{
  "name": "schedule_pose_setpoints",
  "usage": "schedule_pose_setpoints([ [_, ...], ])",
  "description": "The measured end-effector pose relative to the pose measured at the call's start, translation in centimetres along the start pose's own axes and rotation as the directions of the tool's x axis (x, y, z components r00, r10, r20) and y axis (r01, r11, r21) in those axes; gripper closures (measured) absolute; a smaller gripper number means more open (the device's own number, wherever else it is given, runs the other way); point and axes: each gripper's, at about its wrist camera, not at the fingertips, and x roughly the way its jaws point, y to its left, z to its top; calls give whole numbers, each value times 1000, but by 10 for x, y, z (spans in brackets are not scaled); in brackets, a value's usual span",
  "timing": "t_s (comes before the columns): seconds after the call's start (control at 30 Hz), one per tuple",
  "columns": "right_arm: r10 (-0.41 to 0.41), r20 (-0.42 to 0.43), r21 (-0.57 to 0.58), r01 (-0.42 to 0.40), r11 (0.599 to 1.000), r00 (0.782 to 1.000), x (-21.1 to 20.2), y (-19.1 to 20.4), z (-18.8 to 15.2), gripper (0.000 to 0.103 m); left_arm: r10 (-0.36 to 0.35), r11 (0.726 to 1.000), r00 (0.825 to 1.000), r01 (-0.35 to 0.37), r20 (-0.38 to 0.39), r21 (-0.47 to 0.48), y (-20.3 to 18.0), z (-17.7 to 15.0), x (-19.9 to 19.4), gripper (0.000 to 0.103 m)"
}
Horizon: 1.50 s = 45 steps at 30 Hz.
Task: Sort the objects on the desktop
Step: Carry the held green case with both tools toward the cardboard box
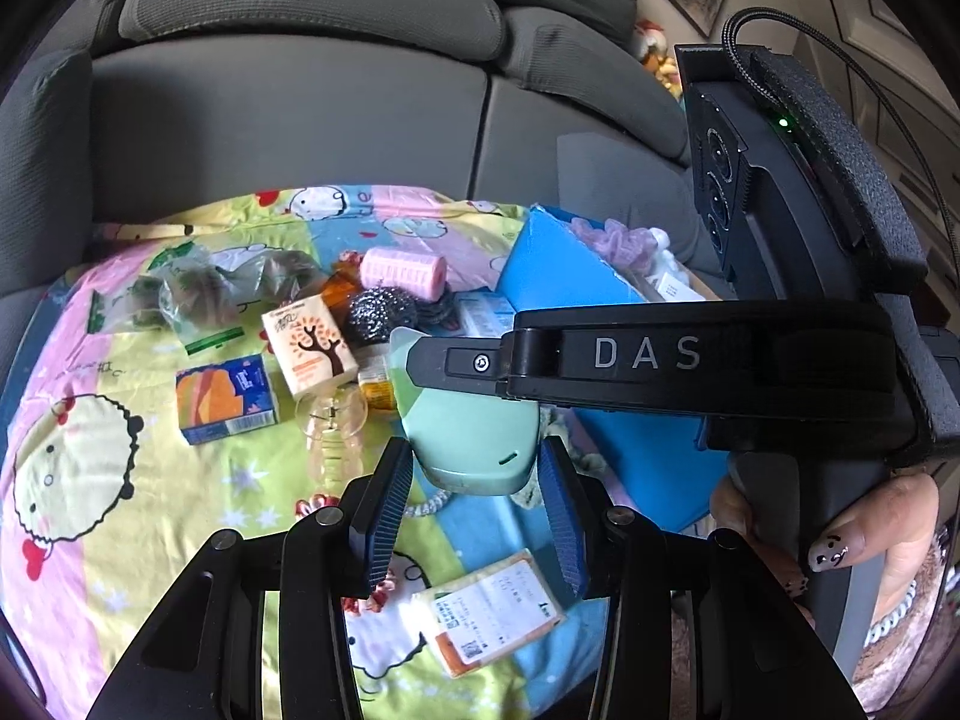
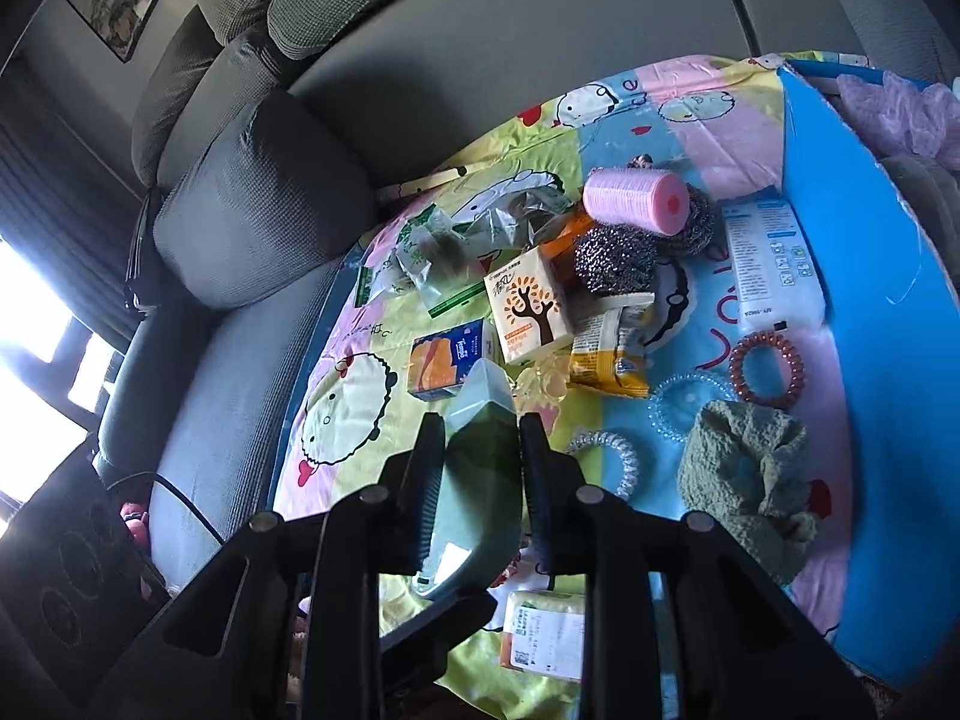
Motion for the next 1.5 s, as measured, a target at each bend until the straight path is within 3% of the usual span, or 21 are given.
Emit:
schedule_pose_setpoints([
  [1.5,-28,198,26,24,999,980,-94,-33,6,78,-88,983,996,82,29,166,-80,38,2,59],
])
